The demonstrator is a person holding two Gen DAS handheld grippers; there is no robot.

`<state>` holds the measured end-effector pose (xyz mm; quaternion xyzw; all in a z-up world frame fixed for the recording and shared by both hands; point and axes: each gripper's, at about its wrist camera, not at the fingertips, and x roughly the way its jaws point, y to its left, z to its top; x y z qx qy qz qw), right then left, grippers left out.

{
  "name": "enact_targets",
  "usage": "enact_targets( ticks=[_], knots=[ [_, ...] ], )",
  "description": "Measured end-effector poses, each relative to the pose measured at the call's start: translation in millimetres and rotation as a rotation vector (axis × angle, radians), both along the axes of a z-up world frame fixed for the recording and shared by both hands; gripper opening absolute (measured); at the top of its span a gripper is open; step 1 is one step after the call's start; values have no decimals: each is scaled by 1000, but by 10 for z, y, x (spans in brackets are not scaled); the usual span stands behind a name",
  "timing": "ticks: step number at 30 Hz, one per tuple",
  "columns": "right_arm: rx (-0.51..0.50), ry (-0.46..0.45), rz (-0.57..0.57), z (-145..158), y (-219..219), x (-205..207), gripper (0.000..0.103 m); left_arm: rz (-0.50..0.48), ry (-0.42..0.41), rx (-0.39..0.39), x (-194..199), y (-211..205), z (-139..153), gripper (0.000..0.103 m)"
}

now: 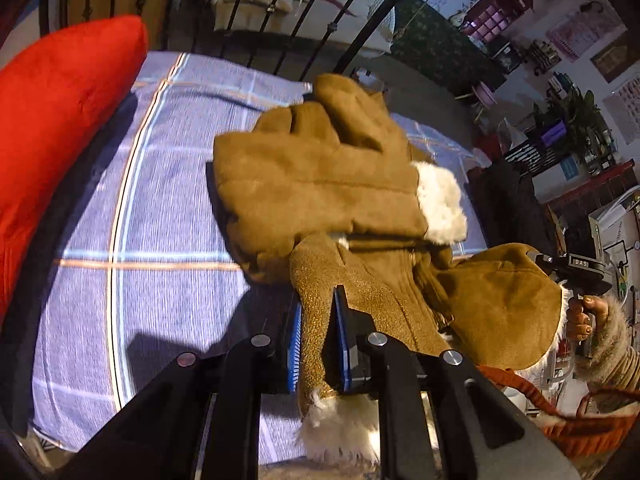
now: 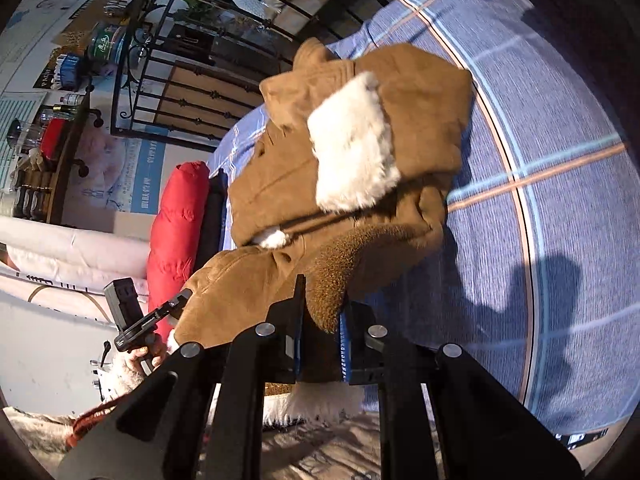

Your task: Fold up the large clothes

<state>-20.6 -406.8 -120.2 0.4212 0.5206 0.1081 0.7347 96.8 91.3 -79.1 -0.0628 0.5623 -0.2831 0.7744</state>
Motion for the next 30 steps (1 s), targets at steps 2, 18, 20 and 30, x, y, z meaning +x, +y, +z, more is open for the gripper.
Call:
enact_targets(
  ticks=[2, 18, 20, 30],
  knots=[
    [-9, -18, -20, 60, -56, 164, 14, 0, -34, 2, 180, -119, 116, 15],
    [209, 134, -415, -410, -809, 1064, 14, 220, 100, 43, 1660, -445, -293, 15],
    [202, 147, -424, -454, -832, 1184, 14, 243, 127, 53, 1783, -469, -375, 15],
    [137, 198, -438, -695, -928, 1712, 14, 296, 199, 144, 2237, -643, -714, 16]
  ],
)
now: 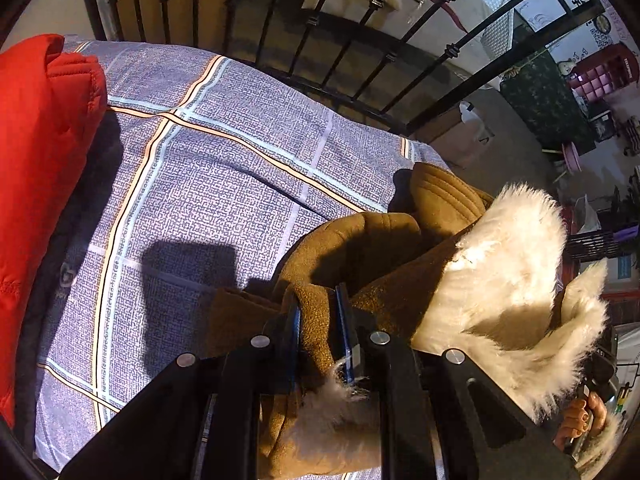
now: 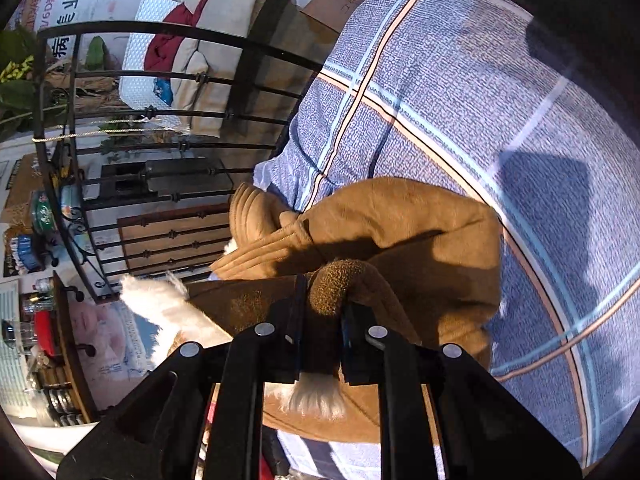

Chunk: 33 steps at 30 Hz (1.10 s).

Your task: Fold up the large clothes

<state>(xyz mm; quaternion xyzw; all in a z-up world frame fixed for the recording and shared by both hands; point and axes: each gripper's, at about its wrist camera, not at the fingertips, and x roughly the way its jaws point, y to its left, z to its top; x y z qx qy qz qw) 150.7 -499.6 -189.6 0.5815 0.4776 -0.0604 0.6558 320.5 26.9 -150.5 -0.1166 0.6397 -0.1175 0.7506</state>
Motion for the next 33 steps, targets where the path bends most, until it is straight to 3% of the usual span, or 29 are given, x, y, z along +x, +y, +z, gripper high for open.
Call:
enact_targets(
  ticks=[12, 14, 19, 22, 25, 26, 28, 31, 32, 33],
  knots=[
    [17, 87, -41, -444, -13, 151, 15, 33, 67, -41, 178, 10, -288, 19],
    [52, 85, -57, -501, -8, 138, 20, 37, 82, -81, 182, 46, -248, 20],
    [129, 48, -76, -492, -50, 77, 35, 48, 83, -279, 89, 340, -80, 29],
    [229, -1, -114, -482, -115, 10, 47, 54, 98, -337, 22, 479, -17, 30],
    [276, -24, -172, -458, -180, -54, 50, 70, 115, -369, -24, 559, 45, 31],
    [267, -26, -185, -425, -200, -66, 50, 74, 122, -377, -38, 572, 69, 31],
    [184, -23, -197, -275, -270, -92, 63, 84, 137, -393, -71, 601, 115, 32],
    [66, -13, -148, -46, -328, -95, 67, 84, 136, -407, -119, 663, 204, 34],
    [15, -22, -104, 70, -315, -85, 67, 92, 105, -383, -120, 717, 267, 38],
    [-32, -26, -68, 155, -314, -85, 67, 123, 37, -328, -110, 815, 382, 55]
  ],
)
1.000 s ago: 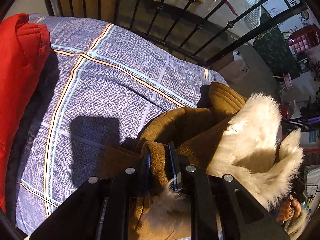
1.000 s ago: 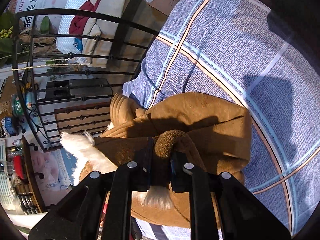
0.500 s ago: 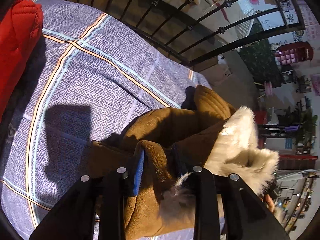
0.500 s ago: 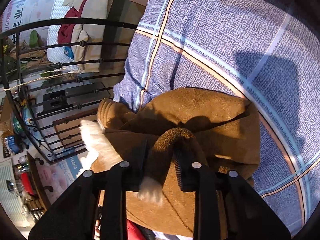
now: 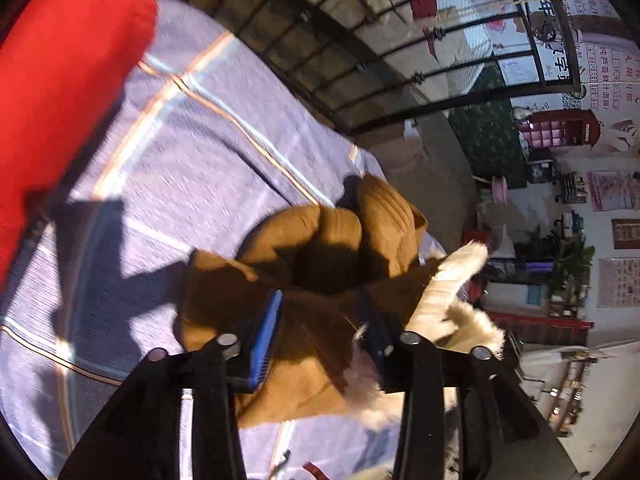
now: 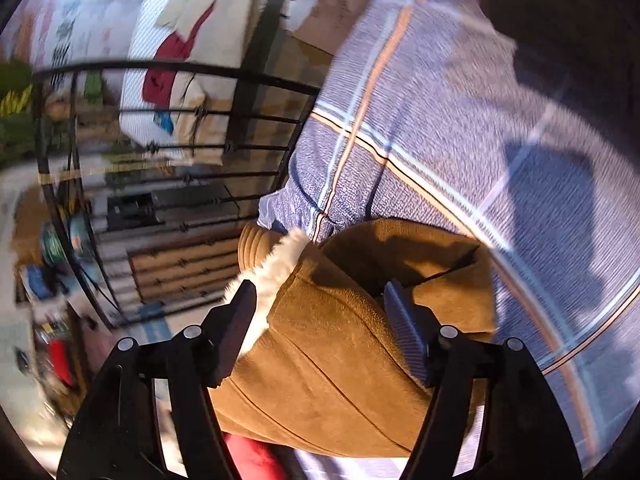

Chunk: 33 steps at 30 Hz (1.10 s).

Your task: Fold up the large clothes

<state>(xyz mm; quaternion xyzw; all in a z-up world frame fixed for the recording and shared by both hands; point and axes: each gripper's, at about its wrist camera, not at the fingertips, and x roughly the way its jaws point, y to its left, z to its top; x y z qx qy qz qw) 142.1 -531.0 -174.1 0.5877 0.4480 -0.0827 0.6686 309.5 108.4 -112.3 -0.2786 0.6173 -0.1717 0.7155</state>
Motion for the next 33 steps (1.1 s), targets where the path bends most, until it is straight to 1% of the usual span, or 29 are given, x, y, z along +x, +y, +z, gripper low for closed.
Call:
enact_targets(
  ticks=[1, 2, 3, 4, 5, 6, 7, 9, 11, 13, 15, 16, 18, 20, 23, 25, 26, 27, 29, 31, 33],
  knots=[
    [-81, 2, 55, 131, 46, 10, 67, 51, -53, 42, 19, 121, 110, 68],
    [-147, 2, 100, 221, 92, 19, 67, 112, -100, 59, 40, 264, 236, 69],
    [-232, 2, 164, 332, 180, 30, 67, 143, -124, 64, 53, 361, 332, 69],
    [-310, -1, 230, 431, 300, 41, 67, 147, -141, 79, 79, 419, 430, 69],
    [-361, -7, 281, 476, 393, 19, 67, 129, -161, 117, 87, 424, 532, 69],
    [-420, -18, 352, 539, 565, 13, 70, 104, -188, 165, 65, 407, 625, 70],
    [-467, -33, 412, 576, 743, -13, 72, 70, -220, 205, 15, 345, 709, 74],
    [-550, -54, 503, 616, 1029, -115, 72, -24, -287, 270, -169, 133, 813, 77],
    [-655, -87, 576, 660, 1366, -241, 72, -143, -355, 346, -477, -193, 799, 78],
    [-718, -127, 631, 666, 1662, -374, 72, -239, -408, 421, -790, -514, 668, 79],
    [-727, -141, 671, 616, 1878, -443, 72, -316, -450, 478, -1141, -849, 487, 79],
    [-730, -140, 689, 580, 1970, -484, 72, -339, -458, 493, -1272, -978, 388, 80],
    [-773, -135, 727, 501, 2157, -553, 72, -377, -445, 503, -1478, -1235, 174, 81],
    [-810, -122, 763, 455, 2283, -576, 72, -384, -415, 508, -1536, -1418, 30, 81],
    [-796, -109, 778, 370, 2305, -496, 72, -367, -354, 503, -1441, -1598, -162, 84],
    [-788, -45, 768, 253, 2227, -359, 73, -370, -335, 541, -1282, -1708, -271, 86],
    [-770, -16, 768, 182, 2179, -264, 76, -368, -333, 567, -1205, -1745, -323, 87],
    [-749, 5, 763, 143, 2130, -184, 80, -363, -330, 586, -1130, -1779, -354, 87],
    [-698, 26, 744, 81, 2013, -21, 80, -358, -299, 610, -917, -1812, -440, 91],
    [-640, 51, 725, 7, 1897, 153, 85, -347, -234, 631, -677, -1837, -542, 96],
    [-563, 99, 705, -119, 1809, 296, 90, -337, -170, 620, -508, -1857, -657, 97]
  ],
)
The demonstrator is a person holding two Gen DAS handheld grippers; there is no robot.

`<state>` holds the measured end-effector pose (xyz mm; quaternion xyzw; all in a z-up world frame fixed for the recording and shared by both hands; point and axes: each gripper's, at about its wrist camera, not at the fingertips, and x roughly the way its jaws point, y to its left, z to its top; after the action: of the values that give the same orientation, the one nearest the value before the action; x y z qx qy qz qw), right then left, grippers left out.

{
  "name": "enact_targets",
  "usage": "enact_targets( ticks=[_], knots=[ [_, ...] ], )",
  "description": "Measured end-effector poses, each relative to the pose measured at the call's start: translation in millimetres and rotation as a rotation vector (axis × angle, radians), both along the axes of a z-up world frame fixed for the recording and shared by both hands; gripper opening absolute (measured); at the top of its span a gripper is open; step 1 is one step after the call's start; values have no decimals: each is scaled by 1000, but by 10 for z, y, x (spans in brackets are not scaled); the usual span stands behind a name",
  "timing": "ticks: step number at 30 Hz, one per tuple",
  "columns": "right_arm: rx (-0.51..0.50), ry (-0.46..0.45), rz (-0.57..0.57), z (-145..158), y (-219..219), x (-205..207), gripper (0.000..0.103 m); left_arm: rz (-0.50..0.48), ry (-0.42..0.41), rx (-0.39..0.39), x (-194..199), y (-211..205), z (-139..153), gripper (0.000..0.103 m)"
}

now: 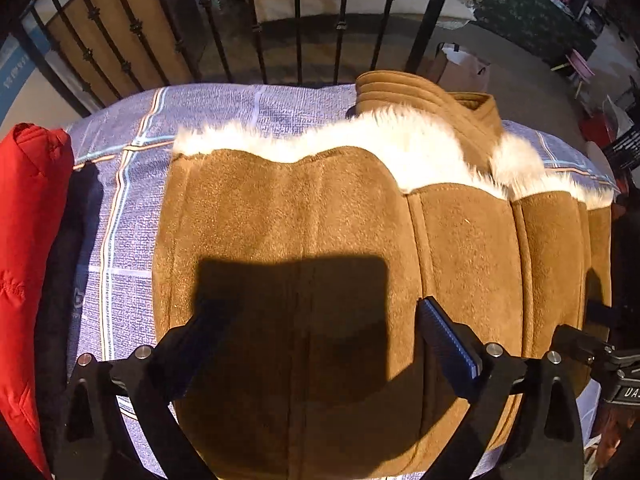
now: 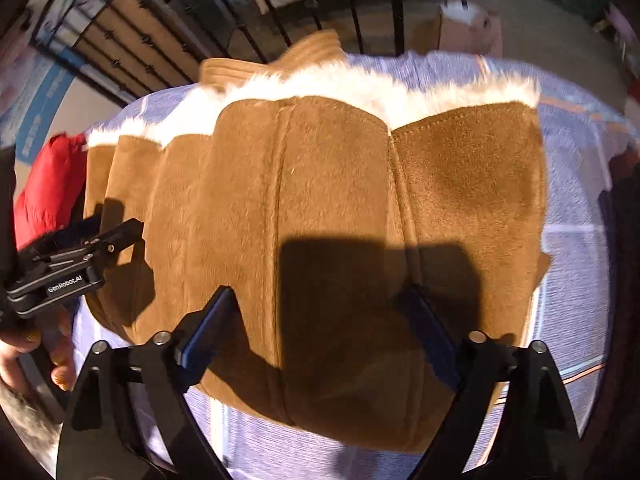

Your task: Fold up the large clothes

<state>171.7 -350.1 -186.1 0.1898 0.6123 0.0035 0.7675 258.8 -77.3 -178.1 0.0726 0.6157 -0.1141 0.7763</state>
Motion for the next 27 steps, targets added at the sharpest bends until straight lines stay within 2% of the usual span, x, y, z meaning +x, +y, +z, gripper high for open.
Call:
enact_targets(
  ticks=[2, 3, 6, 18, 27],
  knots=[
    [26, 72, -24, -116, -40, 155, 93, -10, 28, 42, 115, -73, -80, 98],
    [28, 103, -20, -158, -34, 228, 98, -26, 28, 66, 142, -108, -113, 98],
    [-4, 181, -14, -245, 30, 399, 99, -54, 33, 106, 192, -171, -214, 98],
    [-69, 251, -16, -441, 154, 629, 99, -80, 62, 99, 337, -178, -410, 99],
    [-133, 268, -22, -528, 372, 780, 99, -106, 117, 109, 493, -206, -532, 99]
  ],
)
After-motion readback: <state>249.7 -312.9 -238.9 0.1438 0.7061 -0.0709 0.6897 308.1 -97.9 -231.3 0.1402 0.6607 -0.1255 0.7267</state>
